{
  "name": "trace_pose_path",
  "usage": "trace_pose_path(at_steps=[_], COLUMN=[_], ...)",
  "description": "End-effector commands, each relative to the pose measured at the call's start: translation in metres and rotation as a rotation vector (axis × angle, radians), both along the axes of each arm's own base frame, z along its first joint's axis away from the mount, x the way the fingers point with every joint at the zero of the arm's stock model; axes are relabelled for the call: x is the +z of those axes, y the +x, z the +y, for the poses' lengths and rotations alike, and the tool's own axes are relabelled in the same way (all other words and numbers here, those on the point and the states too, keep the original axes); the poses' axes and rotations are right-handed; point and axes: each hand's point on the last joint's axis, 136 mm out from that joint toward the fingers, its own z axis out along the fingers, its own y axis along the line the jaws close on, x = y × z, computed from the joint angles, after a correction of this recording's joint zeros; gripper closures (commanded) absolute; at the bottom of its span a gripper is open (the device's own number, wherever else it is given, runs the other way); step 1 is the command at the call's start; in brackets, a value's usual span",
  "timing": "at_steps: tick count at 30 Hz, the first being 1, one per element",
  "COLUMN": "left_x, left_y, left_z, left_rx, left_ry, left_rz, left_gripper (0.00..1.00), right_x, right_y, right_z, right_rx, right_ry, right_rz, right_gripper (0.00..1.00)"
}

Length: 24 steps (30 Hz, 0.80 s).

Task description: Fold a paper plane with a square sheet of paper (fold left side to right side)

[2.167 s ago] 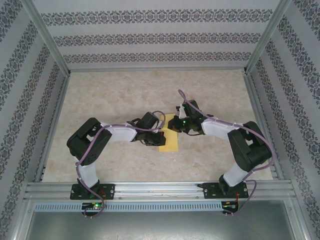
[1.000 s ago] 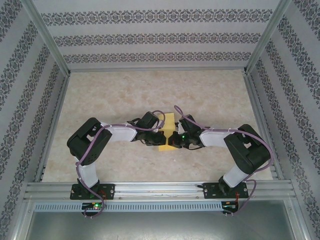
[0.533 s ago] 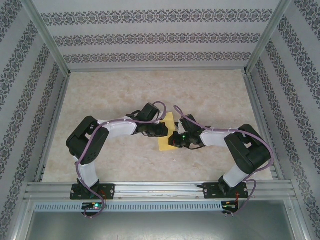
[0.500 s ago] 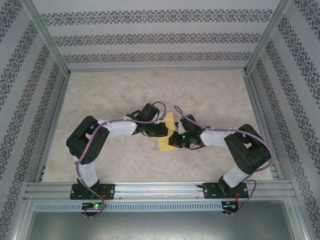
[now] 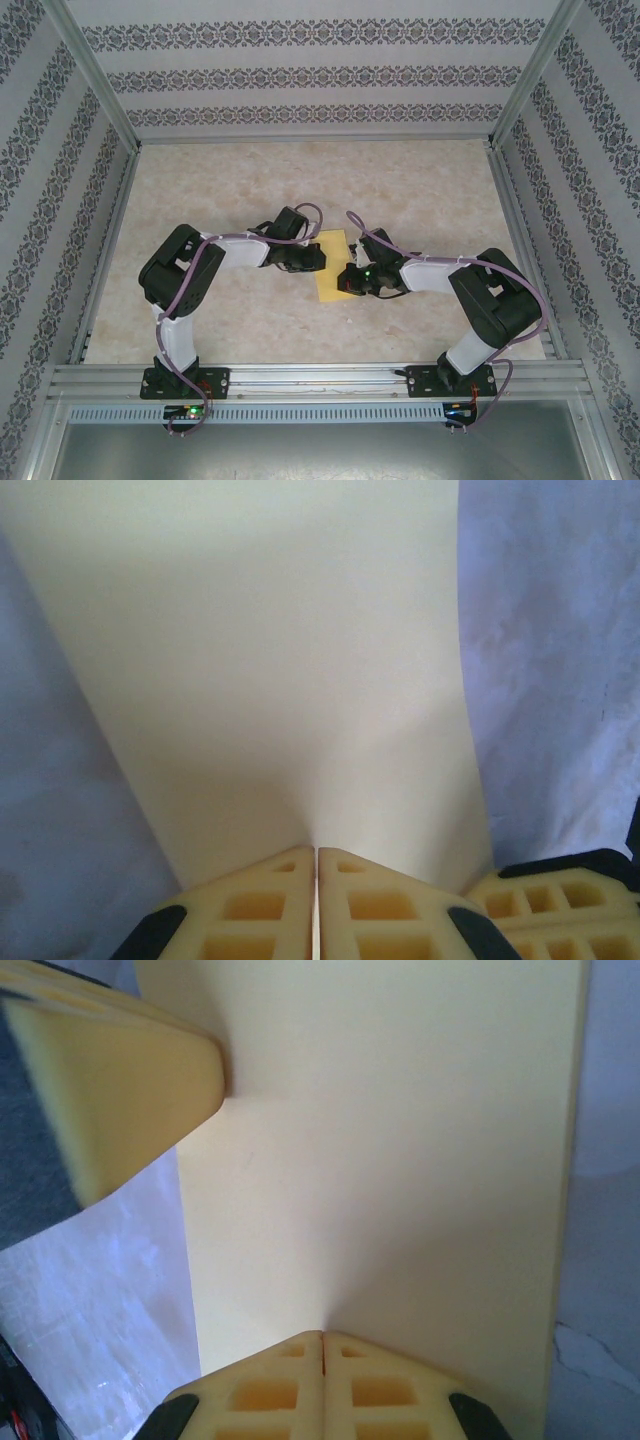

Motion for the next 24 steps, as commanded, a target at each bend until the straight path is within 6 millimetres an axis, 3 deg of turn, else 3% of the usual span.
trace_pose_path(at_steps=[1, 10, 24], left_x=[-0.007, -0.015, -0.013], left_y=[0.01, 0.024, 0.076], left_z=[0.008, 0.023, 0.037], left_rx=[0.012, 0.057, 0.119], left_ry=[0.007, 0.049, 0.041], left_rz=[-0.036, -0.054, -0.094], left_gripper=[0.91, 0.91, 0.91], right_x=[-0.043, -0.044, -0.046], right_y=[-0.029, -0.03, -0.031], right_z=[-0.041, -0.044, -0.046], right_rx=[-0.025, -0.017, -0.017], right_ry=[-0.209, -0.228, -0.229], right_rz=[0.135, 0.136, 0.142], right_gripper=[1.0, 1.0, 1.0])
